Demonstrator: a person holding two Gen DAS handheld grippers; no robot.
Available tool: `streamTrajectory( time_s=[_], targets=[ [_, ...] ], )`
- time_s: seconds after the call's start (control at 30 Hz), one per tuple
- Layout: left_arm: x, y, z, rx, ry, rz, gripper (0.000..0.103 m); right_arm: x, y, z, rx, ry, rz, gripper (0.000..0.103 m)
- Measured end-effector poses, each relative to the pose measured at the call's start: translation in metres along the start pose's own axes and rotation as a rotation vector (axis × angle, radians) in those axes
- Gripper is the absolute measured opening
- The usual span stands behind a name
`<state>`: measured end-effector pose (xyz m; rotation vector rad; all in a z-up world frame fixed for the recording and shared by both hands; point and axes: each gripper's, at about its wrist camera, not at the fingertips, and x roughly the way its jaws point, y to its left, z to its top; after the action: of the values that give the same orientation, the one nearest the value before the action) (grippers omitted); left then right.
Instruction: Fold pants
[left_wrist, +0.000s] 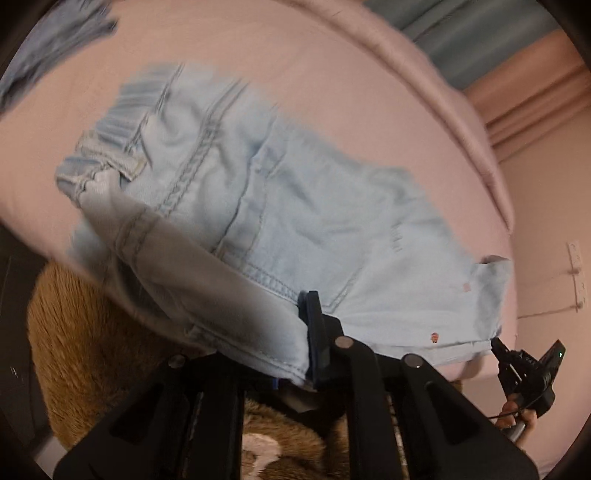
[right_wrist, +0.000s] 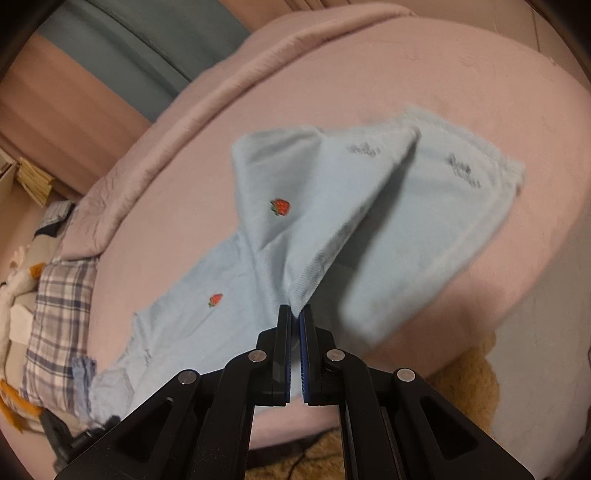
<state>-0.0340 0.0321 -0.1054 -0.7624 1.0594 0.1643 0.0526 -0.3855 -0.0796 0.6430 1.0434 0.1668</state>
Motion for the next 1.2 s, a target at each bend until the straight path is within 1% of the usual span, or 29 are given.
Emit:
streamTrajectory(
  time_s=[0.07,0.17,0.2,0.23,0.3,0.33,0.37,0.4,0.47,0.5,0.53,0.67,0.73,0.77,0.8,0.83,0.87,0.9,0.93,1.0,1.03,1.07,1.13,1.2],
  targets=[
    [0.009,0.007,0.0,-0.03,0.012,0.0,0.014,0.016,-0.007,-0.003,0.029,0.042,-0.019,0.004],
    [0.012,0.005,0.005,-0.025,0.017,0.007,0.014,0.028,-0.008,-0.002,0.019,0.066,-0.05,0.004],
    [0.011,0.007,0.005,-0.023,0.018,0.008,0.014,0.028,-0.009,0.001,0.027,0.063,-0.039,0.005],
    [0.015,0.002,0.008,-0.027,0.018,0.006,0.014,0.027,-0.01,0.005,0.031,0.063,-0.027,0.006],
    [0.014,0.005,0.008,-0.032,0.016,0.0,0.014,0.025,-0.014,0.014,0.05,0.048,0.009,0.011],
    [0.014,0.006,0.008,-0.034,0.015,-0.002,0.014,0.024,-0.017,0.021,0.061,0.035,0.006,0.014],
    [0.014,0.008,0.007,-0.036,0.014,-0.004,0.014,0.025,-0.02,0.026,0.067,0.025,-0.01,0.02],
    [0.017,0.005,0.006,-0.036,0.013,-0.005,0.014,0.025,-0.026,0.036,0.075,0.0,-0.046,0.024],
    [0.017,0.006,0.006,-0.038,0.014,-0.007,0.014,0.027,-0.034,0.051,0.09,-0.028,-0.105,0.024],
    [0.017,0.007,0.006,-0.038,0.015,-0.008,0.015,0.03,-0.04,0.063,0.1,-0.04,-0.12,0.025],
    [0.018,0.007,0.006,-0.037,0.015,-0.008,0.015,0.031,-0.043,0.07,0.107,-0.046,-0.118,0.025],
    [0.018,0.011,0.005,-0.034,0.013,-0.01,0.015,0.044,-0.054,0.105,0.137,-0.059,-0.156,0.025],
    [0.017,0.012,0.005,-0.033,0.014,-0.011,0.015,0.05,-0.055,0.117,0.141,-0.056,-0.144,0.023],
    [0.017,0.012,0.005,-0.032,0.014,-0.011,0.015,0.05,-0.051,0.12,0.142,-0.071,-0.152,0.01],
    [0.017,0.012,0.005,-0.032,0.015,-0.01,0.015,0.048,-0.049,0.123,0.132,-0.088,-0.166,0.003],
    [0.017,0.011,0.006,-0.031,0.016,-0.009,0.014,0.044,-0.043,0.123,0.12,-0.108,-0.183,0.003],
    [0.016,0.01,0.006,-0.029,0.015,-0.009,0.014,0.037,-0.041,0.123,0.119,-0.13,-0.178,0.003],
    [0.016,0.009,0.005,-0.027,0.014,-0.007,0.014,0.028,-0.04,0.121,0.116,-0.165,-0.166,0.003],
    [0.014,0.008,0.005,-0.014,0.012,-0.003,0.014,0.012,-0.04,0.117,0.111,-0.213,-0.171,0.003],
    [0.013,0.004,0.004,0.012,0.008,0.006,0.014,-0.011,-0.038,0.105,0.104,-0.283,-0.195,0.003],
    [0.014,0.003,0.004,0.018,0.007,0.009,0.014,-0.023,-0.044,0.097,0.109,-0.313,-0.202,0.003],
    [0.015,0.003,0.004,0.018,0.008,0.01,0.014,-0.029,-0.049,0.089,0.119,-0.322,-0.206,0.003],
    [0.016,0.005,0.005,0.009,0.011,0.006,0.014,-0.029,-0.067,0.075,0.155,-0.309,-0.226,0.003],
    [0.017,0.005,0.006,0.013,0.016,0.004,0.013,-0.012,-0.092,0.066,0.216,-0.249,-0.246,0.003]
  ],
)
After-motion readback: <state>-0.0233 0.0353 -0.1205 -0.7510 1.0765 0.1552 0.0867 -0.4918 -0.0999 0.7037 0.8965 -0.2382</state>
